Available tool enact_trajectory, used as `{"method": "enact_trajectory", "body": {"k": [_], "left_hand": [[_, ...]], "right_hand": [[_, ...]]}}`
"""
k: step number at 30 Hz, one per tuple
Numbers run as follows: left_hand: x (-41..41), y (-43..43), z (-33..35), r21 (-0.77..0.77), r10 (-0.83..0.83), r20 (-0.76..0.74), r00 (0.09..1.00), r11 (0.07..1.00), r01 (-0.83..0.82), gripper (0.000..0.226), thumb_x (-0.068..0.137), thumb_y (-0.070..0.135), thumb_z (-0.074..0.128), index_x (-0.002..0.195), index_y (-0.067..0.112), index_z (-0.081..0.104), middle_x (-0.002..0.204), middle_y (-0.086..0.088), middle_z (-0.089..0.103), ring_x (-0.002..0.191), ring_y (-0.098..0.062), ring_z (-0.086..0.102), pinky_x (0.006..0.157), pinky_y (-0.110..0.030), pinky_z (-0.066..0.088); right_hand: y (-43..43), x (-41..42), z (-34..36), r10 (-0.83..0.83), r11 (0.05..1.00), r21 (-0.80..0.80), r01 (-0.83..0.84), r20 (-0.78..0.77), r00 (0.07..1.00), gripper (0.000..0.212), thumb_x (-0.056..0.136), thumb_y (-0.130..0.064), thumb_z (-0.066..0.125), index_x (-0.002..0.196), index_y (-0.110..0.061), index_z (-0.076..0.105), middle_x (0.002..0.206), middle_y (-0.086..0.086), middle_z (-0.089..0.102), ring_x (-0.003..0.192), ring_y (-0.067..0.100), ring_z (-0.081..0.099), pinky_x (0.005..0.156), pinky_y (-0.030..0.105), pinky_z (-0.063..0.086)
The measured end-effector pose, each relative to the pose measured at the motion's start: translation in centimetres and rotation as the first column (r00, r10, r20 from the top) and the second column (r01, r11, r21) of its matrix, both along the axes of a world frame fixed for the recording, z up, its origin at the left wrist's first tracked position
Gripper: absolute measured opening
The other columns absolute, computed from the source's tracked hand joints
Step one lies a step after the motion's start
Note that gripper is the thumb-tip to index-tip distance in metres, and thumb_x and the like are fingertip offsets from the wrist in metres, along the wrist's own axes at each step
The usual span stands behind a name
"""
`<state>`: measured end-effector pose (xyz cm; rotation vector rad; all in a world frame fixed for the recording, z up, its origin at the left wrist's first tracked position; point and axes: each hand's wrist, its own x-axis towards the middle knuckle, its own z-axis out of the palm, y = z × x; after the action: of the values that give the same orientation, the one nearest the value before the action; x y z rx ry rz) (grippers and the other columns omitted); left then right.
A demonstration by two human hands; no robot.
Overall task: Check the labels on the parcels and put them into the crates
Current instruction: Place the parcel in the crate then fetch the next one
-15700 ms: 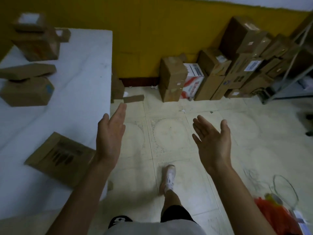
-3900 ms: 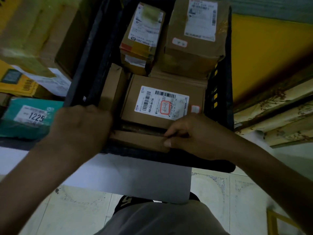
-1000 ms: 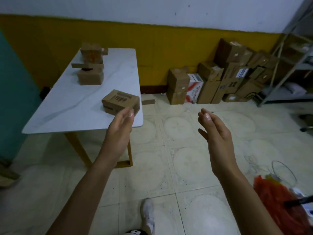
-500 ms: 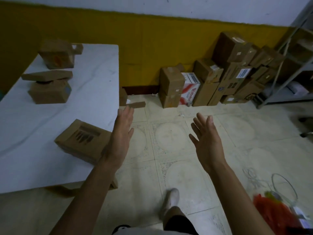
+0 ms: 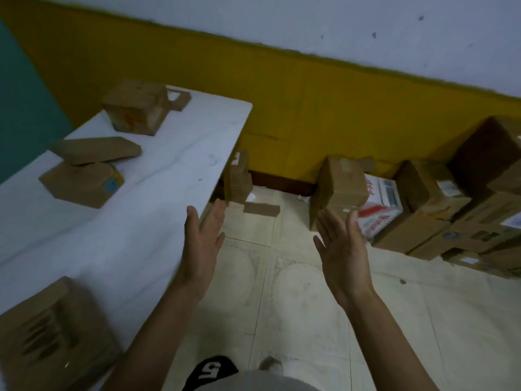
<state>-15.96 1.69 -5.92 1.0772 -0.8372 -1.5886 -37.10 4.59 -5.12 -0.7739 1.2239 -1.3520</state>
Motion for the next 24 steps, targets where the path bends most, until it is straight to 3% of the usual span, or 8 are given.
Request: {"method": "enact_trajectory", "body": {"k": [4,7,10,14,19,22,24], "left_hand": [[-0.4,-5.3,-0.5,0.025,0.152,-0.073,0.986,0.988,-0.150,0.058,0.096,0.056,0.007,0.141,0.033,0.035,0.146,0.012,0.039,0.134,-0.005,0.035,0.113,-0.032,0.021],[0.6,-9.8,-1.1,0.048,0.249,-0.122,0.961,0.968,-0.245,0.050,0.099,0.048,0.006,0.138,0.037,0.036,0.143,0.012,0.041,0.126,-0.002,0.041,0.110,-0.031,0.022],[2.3,-15.0,-2.4,0.070,0.348,-0.196,0.917,0.937,-0.341,0.054,0.100,0.044,0.008,0.145,0.028,0.032,0.144,0.009,0.042,0.118,0.000,0.047,0.104,-0.030,0.025],[5.1,-23.9,-3.5,0.110,0.482,-0.194,0.855,0.876,-0.469,0.054,0.102,0.041,0.011,0.147,0.022,0.032,0.149,0.004,0.039,0.135,-0.013,0.037,0.110,-0.035,0.022],[8.6,-32.9,-2.9,0.129,0.540,-0.147,0.829,0.841,-0.525,0.051,0.102,0.036,0.009,0.147,0.025,0.031,0.150,0.004,0.037,0.138,-0.012,0.032,0.115,-0.035,0.020],[10.3,-36.5,-3.1,0.125,0.585,-0.067,0.808,0.809,-0.575,0.049,0.103,0.035,0.009,0.143,0.025,0.036,0.147,0.003,0.041,0.134,-0.012,0.038,0.115,-0.038,0.023],[11.4,-38.7,-3.7,0.148,0.617,-0.007,0.787,0.779,-0.609,0.049,0.103,0.035,0.010,0.143,0.024,0.036,0.147,0.003,0.042,0.132,-0.013,0.040,0.112,-0.038,0.026]], "right_hand": [[-8.1,-0.5,-0.4,0.164,0.986,0.012,-0.164,-0.006,0.986,0.090,0.076,-0.076,0.036,0.148,-0.022,0.031,0.153,-0.008,0.035,0.137,0.007,0.036,0.114,0.034,0.025],[-14.6,0.7,-1.0,0.294,0.956,0.029,-0.293,-0.022,0.956,0.076,0.084,-0.069,0.030,0.146,-0.024,0.035,0.150,-0.010,0.039,0.133,0.004,0.040,0.112,0.031,0.026],[-21.8,2.8,-1.6,0.406,0.914,0.026,-0.405,-0.041,0.913,0.056,0.084,-0.066,0.029,0.128,-0.037,0.048,0.126,-0.028,0.057,0.121,-0.006,0.048,0.111,0.030,0.028],[-32.3,6.4,-2.2,0.502,0.865,0.055,-0.499,-0.060,0.863,0.060,0.083,-0.067,0.030,0.130,-0.036,0.048,0.115,-0.033,0.061,0.110,-0.013,0.054,0.114,0.038,0.024],[-43.7,11.2,-1.3,0.555,0.828,0.124,-0.546,-0.056,0.830,0.087,0.073,-0.070,0.035,0.145,-0.021,0.038,0.151,-0.003,0.039,0.133,0.009,0.039,0.113,0.035,0.026],[-49.1,13.6,-1.3,0.603,0.796,0.112,-0.595,-0.059,0.796,0.081,0.079,-0.068,0.032,0.145,-0.021,0.038,0.152,-0.003,0.037,0.134,0.010,0.039,0.115,0.036,0.026],[-52.5,15.3,-1.7,0.630,0.775,0.118,-0.621,-0.055,0.775,0.060,0.088,-0.063,0.027,0.132,-0.029,0.048,0.152,-0.002,0.037,0.137,0.012,0.037,0.116,0.037,0.025]]}}
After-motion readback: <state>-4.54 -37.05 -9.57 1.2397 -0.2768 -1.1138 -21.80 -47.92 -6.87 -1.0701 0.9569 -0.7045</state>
